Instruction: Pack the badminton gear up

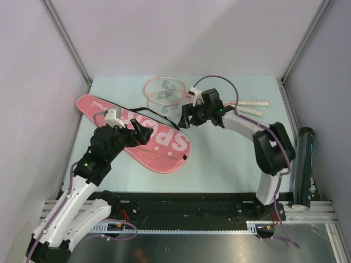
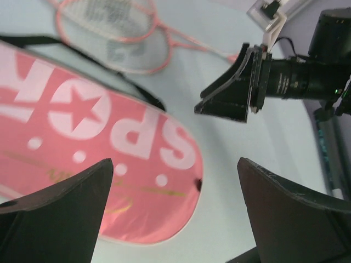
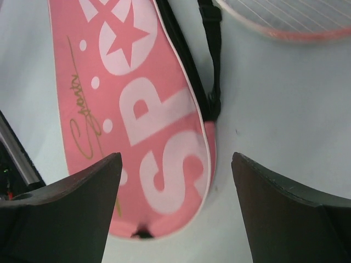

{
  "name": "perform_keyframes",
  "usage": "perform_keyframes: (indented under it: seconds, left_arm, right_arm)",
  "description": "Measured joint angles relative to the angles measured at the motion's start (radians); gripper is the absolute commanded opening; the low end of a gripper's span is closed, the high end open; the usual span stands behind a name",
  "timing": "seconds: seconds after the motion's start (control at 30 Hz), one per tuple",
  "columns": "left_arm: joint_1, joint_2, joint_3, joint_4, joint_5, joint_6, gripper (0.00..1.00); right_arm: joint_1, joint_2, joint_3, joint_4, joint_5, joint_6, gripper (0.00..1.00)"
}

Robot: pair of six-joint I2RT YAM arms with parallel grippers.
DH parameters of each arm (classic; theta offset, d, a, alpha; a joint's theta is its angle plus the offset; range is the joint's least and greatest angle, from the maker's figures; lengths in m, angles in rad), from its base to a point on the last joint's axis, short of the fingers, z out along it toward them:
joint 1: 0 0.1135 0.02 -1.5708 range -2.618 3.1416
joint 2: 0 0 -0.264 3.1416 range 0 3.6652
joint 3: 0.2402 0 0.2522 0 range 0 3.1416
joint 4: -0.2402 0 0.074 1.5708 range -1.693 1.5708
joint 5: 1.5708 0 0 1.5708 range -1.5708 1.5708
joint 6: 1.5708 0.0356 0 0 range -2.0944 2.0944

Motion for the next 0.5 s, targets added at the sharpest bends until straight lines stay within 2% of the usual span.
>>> perform_keyframes:
  seconds: [0.23, 0.37, 0.5]
  left_arm:
    - [0.148, -0.018, 0.002, -0.15, 0.077, -0.081, 1.0]
    - [0.235, 0.113, 0.058, -0.169, 0.199, -0.137, 1.0]
    - [0.264, 0.239, 0.075, -0.171, 0.258, -0.159, 1.0]
  right_arm:
    - [0.061, 0.29, 0.239, -0.004, -0.105, -0.099, 0.84]
    - [0.109, 0.358, 0.29, -0.019, -0.097, -0.149, 0.84]
    - [0.133, 0.394, 0.315, -0.041, -0.085, -0.188, 0.86]
